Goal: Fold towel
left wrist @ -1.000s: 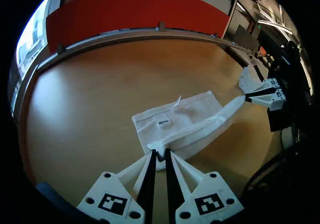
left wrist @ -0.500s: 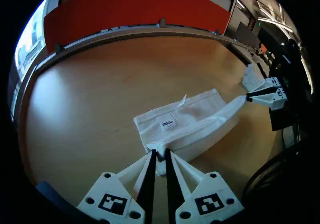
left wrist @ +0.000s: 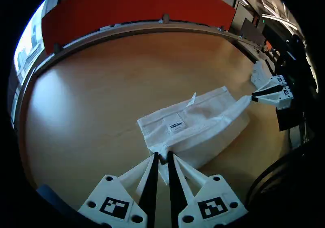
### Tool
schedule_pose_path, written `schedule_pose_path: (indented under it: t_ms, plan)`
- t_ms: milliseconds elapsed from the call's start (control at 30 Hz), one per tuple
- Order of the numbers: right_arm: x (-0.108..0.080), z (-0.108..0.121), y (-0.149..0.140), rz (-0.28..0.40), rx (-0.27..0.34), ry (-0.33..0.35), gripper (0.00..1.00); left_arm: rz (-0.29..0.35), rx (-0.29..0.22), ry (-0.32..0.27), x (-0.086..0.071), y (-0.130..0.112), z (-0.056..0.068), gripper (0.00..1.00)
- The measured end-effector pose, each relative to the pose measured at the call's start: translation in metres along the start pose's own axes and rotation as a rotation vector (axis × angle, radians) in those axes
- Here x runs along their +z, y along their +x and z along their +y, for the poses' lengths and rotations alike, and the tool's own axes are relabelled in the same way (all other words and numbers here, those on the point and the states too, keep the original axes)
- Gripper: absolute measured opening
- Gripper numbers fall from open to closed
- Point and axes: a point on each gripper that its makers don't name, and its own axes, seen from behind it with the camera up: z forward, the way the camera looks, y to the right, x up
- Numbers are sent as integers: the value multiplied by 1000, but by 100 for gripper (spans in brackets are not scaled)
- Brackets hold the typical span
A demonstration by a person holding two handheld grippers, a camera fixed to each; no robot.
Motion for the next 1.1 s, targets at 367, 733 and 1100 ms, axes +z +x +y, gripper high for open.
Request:
schedule_pose_path:
  t_ms: [367, 733, 1100]
  plan:
    - [20, 9, -9, -18, 23, -8, 3, -18, 16, 16, 23, -5, -5, 16]
    - [35, 20, -10, -27, 37, -31, 6, -12, 50, 45, 38, 2, -14, 18]
    - [43, 34, -10, -36, 33, -69, 20, -6, 89, 82, 45, 14, -25, 24]
